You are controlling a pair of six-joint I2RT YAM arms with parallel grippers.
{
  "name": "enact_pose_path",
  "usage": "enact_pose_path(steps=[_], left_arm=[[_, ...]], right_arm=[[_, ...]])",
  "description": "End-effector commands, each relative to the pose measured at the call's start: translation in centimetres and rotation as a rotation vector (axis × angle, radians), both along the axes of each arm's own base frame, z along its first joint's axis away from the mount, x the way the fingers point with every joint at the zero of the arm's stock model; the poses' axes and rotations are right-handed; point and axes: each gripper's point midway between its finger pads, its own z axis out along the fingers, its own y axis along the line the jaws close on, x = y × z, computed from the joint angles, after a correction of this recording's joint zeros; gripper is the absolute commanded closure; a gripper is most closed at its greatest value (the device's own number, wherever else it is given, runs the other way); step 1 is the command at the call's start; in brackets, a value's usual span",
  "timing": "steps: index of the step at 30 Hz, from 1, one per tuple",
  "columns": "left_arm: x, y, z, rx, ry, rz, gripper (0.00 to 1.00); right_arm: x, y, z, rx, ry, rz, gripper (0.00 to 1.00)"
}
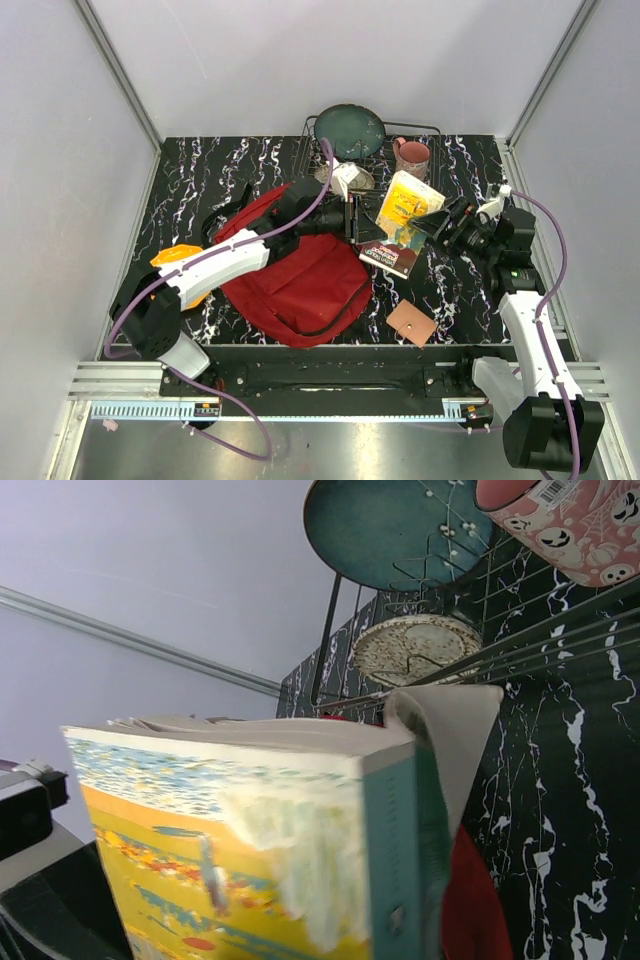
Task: Pack the student bag
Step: Pick up the book from the center of the board.
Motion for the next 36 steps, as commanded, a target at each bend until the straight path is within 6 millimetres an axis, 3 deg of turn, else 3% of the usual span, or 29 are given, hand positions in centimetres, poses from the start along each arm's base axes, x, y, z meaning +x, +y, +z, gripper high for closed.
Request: enact_pose_path(steps=[1, 5, 12, 16, 20, 21, 22, 24, 25, 27, 28, 30, 34, 36], left_arm=[[-1.4, 0.6, 9.9, -0.241, -0.213, -0.060, 1.00], [-1.5, 0.6, 9.9, -0.252, -0.208, -0.069, 1.00], [-2.0, -0.1, 9.2, -0.271, -0.166, -0.127, 1.00], [-2.1, -0.5, 9.4, -0.300, -0.153, -0.150, 1.00], [-1.7, -0.4, 8.8, -0.272, -0.151, -0.127, 1.00], [-1.7, -0.3, 8.1, -0.243, -0.134, -0.116, 1.00], [-1.2, -0.1, 7.8, -0.222, -0.152, -0.086, 1.00], [-0.5, 0.4, 6.3, -0.145, -0.123, -0.035, 0.84], [0.4, 1.0, 6.2, -0.114, -0.156, 0.032, 0.52], [1.3, 2.3, 4.8, -0.033, -0.137, 0.124, 0.22], [2.1, 3.5, 5.5, -0.023, -0.178, 0.200, 0.01], [2.4, 4.8, 5.1, 0.016, -0.183, 0.260, 0.01], [2.9, 7.5, 7.4, 0.005, -0.255, 0.375, 0.01], [3.0, 7.9, 8.5, -0.024, -0.281, 0.383, 0.01]], right_arm=[[0.1, -0.1, 1.0, -0.050, -0.065, 0.015, 0.00], [0.0, 0.3, 1.3, -0.042, -0.081, 0.050, 0.00], [-1.2, 2.3, 5.0, 0.087, -0.210, 0.217, 0.00], [-1.0, 2.2, 5.1, 0.087, -0.214, 0.205, 0.02], [-1.3, 2.3, 5.8, 0.099, -0.236, 0.209, 0.41], [-1.3, 2.3, 5.9, 0.102, -0.239, 0.199, 0.61], [-1.5, 2.3, 6.1, 0.101, -0.245, 0.192, 0.72], [-1.4, 2.0, 6.1, 0.093, -0.240, 0.165, 0.91], [-1.5, 2.0, 6.2, 0.088, -0.244, 0.162, 0.95], [-1.6, 1.9, 6.0, 0.078, -0.236, 0.160, 1.00], [-1.7, 2.0, 6.1, 0.078, -0.239, 0.164, 1.00], [-2.1, 2.3, 6.4, 0.090, -0.251, 0.204, 1.00], [-3.1, 3.1, 7.4, 0.145, -0.272, 0.300, 1.00], [-3.9, 3.6, 8.1, 0.177, -0.294, 0.366, 1.00]])
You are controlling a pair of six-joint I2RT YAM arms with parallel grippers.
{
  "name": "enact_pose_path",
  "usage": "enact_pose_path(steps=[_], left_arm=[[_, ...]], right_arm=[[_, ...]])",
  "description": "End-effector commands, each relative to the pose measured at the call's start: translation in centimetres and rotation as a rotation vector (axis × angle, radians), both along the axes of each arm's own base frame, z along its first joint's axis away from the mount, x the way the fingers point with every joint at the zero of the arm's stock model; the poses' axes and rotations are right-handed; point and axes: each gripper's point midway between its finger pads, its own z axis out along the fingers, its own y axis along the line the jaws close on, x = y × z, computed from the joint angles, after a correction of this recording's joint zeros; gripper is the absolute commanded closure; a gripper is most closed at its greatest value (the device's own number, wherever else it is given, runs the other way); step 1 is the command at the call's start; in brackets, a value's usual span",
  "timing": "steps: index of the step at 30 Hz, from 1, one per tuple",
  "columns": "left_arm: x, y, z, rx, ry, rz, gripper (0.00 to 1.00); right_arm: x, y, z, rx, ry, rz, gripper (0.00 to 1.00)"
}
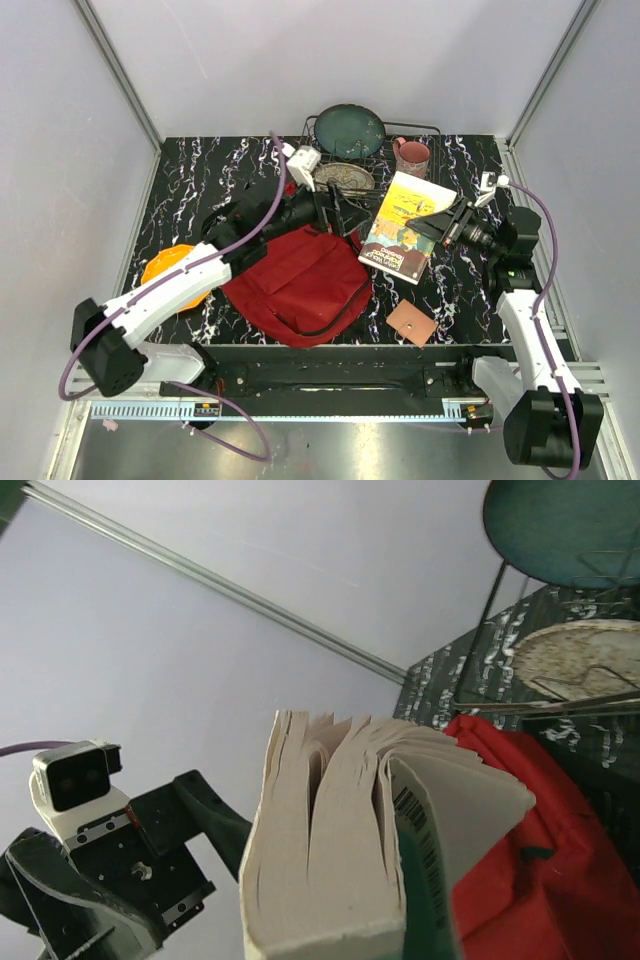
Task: Pack the student bag
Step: Pick up the book from the center of the board.
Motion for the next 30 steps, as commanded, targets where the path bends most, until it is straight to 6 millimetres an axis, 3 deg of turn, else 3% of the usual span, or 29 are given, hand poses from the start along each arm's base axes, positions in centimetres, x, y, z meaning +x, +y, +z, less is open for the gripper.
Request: enact_pose_path(steps=[1, 3, 7, 10, 15, 17, 23, 30], left_arm=[[1.4, 2.2, 3.2, -0.032, -0.120, 0.104, 0.01], [1.6, 1.9, 4.0, -0.054, -0.135, 0.085, 0.01], [2.3, 0.3, 3.8, -0.080, -0.109, 0.018, 0.01], [2.7, 0.2, 4.5, -0.141, -0.088, -0.011, 0.01], [3.1, 0.9, 3.8, -0.158, -0.069, -0.008, 0.01], [2.5, 0.8, 3.4, -0.161, -0.064, -0.033, 0.01], [0.3, 0.5, 5.5, -0.289, -0.124, -0.181, 0.01], [-1.9, 0.0, 5.3, -0.290, -0.107, -0.320, 0.03]], right_arm=[[-1.9, 1.2, 3.5, 0.063, -0.134, 0.163, 1.00], [-2.3, 1.9, 3.8, 0.072, -0.149, 0.211, 1.00], [-3.3, 4.5, 3.9, 0.076, -0.159, 0.317, 1.00], [-3.6, 5.8, 4.0, 0.086, -0.171, 0.343, 1.00], [-4.6, 7.3, 4.1, 0.147, -0.184, 0.406, 1.00], [-5.0, 7.5, 4.1, 0.159, -0.187, 0.439, 1.00], [-5.3, 8.2, 3.6, 0.194, -0.185, 0.512, 1.00], [-4.2, 8.5, 2.7, 0.193, -0.175, 0.514, 1.00]])
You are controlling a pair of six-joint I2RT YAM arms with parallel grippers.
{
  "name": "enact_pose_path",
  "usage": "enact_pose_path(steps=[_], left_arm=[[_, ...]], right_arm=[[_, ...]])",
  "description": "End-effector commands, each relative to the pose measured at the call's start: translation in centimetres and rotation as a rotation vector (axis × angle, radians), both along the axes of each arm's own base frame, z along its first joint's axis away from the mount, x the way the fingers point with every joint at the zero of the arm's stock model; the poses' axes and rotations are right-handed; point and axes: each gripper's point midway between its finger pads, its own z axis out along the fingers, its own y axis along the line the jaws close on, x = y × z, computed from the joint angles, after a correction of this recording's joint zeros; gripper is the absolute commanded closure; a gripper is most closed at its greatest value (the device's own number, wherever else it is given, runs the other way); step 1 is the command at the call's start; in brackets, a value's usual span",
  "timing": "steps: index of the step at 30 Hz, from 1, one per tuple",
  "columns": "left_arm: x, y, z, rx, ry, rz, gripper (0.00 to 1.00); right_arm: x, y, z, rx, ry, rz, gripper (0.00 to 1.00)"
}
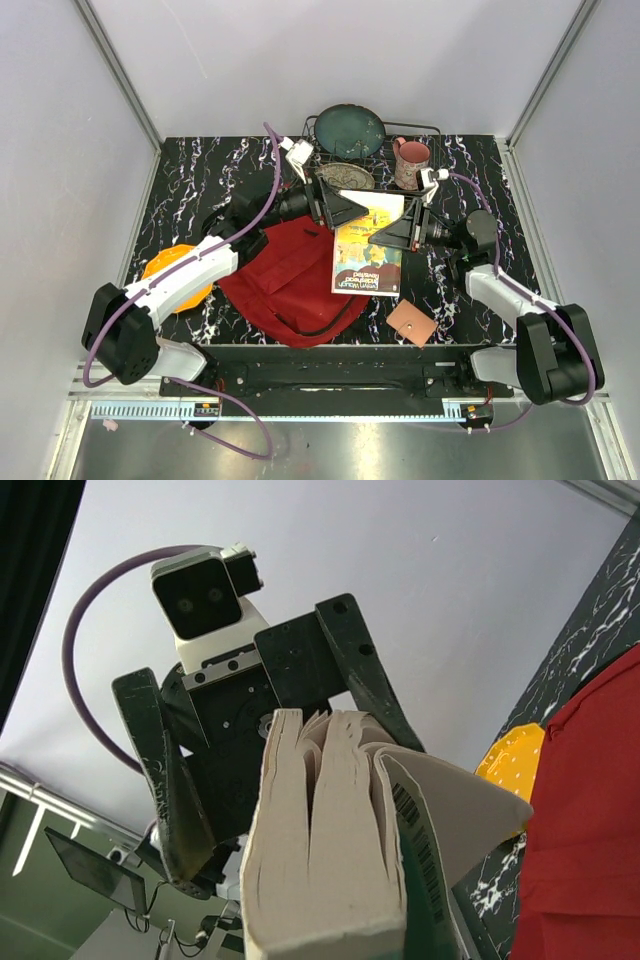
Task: Pack the student bag
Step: Pick up the book from the center of the board.
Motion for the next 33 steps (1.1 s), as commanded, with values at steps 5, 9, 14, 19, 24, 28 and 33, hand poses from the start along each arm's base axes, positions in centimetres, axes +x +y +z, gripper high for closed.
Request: enact_pose_path(steps=[5, 9, 14, 19, 24, 28, 33], left_arm=[[-3.0, -0.1, 2.7, -0.063, -0.085, -0.166, 0.24], [-2.8, -0.3, 2.2, -0.051, -0.067, -0.168, 0.52], [-2.2, -0.4, 1.5, -0.019, -0.038, -0.145, 0.97], [0.3, 1.1, 0.4, 0.030, 0.003, 0.053, 1.00], [3.4, 7.9, 0.8, 0.047, 0.077, 0.449, 1.00], [3.6, 13.3, 0.6, -0.033, 0.124, 0.671, 1.00], [2.7, 17.4, 2.4, -0.162, 0.115, 0.817, 1.00]], right_arm=[[-0.2, 0.1, 2.0, 0.043, -0.130, 0.019, 1.00], [-0.1, 0.2, 1.8, 0.031, -0.127, 0.036, 0.97], [0.1, 0.3, 1.5, 0.019, -0.115, 0.040, 0.90], [1.5, 0.3, 0.4, -0.009, -0.057, -0.036, 0.25], [4.2, -1.2, -2.7, -0.178, 0.010, -0.341, 0.00], [4.6, -3.4, -6.3, -0.295, 0.112, -0.526, 0.00], [3.4, -2.4, -7.7, -0.250, 0.206, -0.436, 0.00]])
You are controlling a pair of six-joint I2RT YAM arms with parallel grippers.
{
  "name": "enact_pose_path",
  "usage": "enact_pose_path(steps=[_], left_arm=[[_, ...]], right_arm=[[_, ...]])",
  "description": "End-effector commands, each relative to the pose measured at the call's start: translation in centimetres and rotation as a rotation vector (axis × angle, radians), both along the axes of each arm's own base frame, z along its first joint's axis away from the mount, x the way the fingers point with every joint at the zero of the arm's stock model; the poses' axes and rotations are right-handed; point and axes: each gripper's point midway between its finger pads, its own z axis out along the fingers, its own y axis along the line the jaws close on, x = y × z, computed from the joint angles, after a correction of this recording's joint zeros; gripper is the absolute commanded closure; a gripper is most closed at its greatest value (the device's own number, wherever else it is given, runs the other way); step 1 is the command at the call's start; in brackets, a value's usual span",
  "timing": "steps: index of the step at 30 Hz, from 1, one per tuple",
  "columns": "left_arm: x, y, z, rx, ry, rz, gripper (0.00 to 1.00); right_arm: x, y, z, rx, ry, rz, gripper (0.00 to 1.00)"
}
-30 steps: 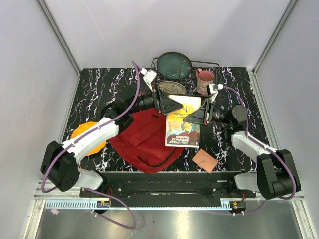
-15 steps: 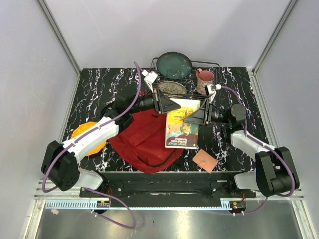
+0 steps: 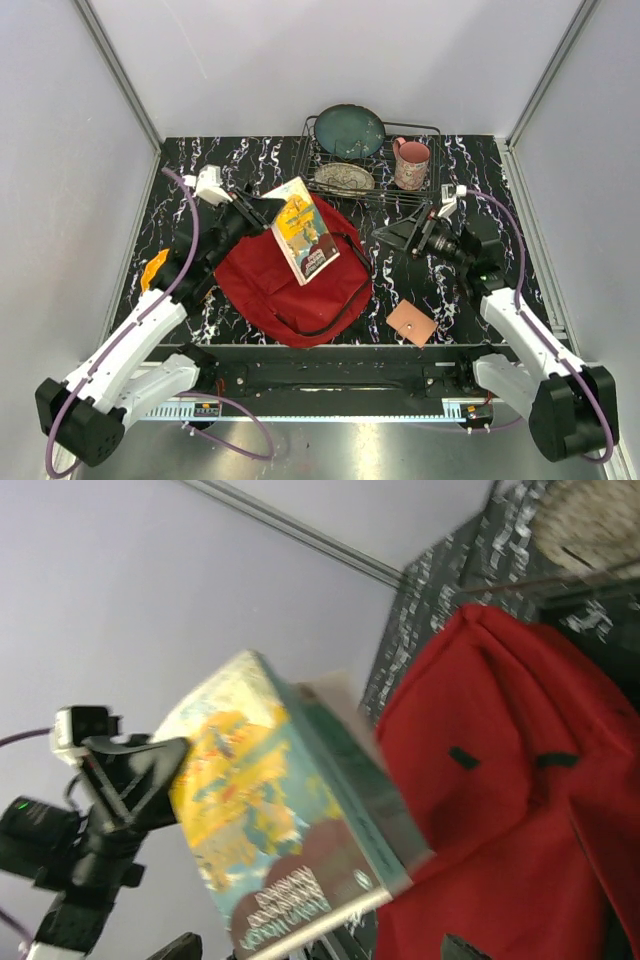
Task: Pack the student bag
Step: Pick up the book from the center of the board.
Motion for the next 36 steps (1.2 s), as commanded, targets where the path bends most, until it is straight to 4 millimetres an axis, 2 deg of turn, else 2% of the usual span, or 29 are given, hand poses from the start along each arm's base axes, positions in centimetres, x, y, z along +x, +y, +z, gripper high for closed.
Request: enact_pose_path(steps=[1, 5, 8, 12, 13, 16, 18, 27, 31, 36], left_arm=[[0.3, 3.2, 4.9, -0.166, -0.109, 0.175, 1.00], [0.1, 2.8, 5.7, -0.189, -0.130, 0.140, 1.00], [-0.7, 0.9, 7.4, -0.175, -0.178, 0.011, 1.00], [-1.7, -1.7, 8.6, -0.130, -0.207, -0.161, 1.00], [-1.6, -2.3, 8.8, -0.134, -0.227, -0.194, 1.00], [-2.5, -3.9, 9.5, -0.150, -0.271, -0.313, 1.00], [-3.1, -4.7, 9.9, -0.166, -0.284, -0.376, 1.00], [-4.9, -6.8, 11.4, -0.229, -0.359, -0.578, 1.00], [-4.6, -7.1, 11.1, -0.247, -0.362, -0.596, 1.00], [-3.6, -7.2, 10.2, -0.249, -0.334, -0.565, 1.00]], right_arm=[[-0.1, 0.3, -4.2, -0.006, 0.149, 0.001, 0.00], [-0.1, 1.1, -4.6, -0.019, 0.150, 0.027, 0.00], [0.2, 1.7, -4.3, -0.037, 0.129, 0.042, 0.00], [0.0, 2.6, -2.4, -0.011, 0.061, 0.124, 0.00], [-0.3, 3.1, -1.2, 0.007, 0.016, 0.176, 0.00], [-1.0, 4.3, -0.3, 0.008, -0.036, 0.273, 0.00], [-1.3, 5.1, -0.6, -0.003, -0.044, 0.319, 0.00], [-1.2, 6.6, -0.5, -0.032, -0.106, 0.371, 0.00], [-2.7, 7.7, 0.0, -0.024, -0.138, 0.436, 0.00], [-4.0, 7.9, 1.0, 0.014, -0.163, 0.462, 0.03]])
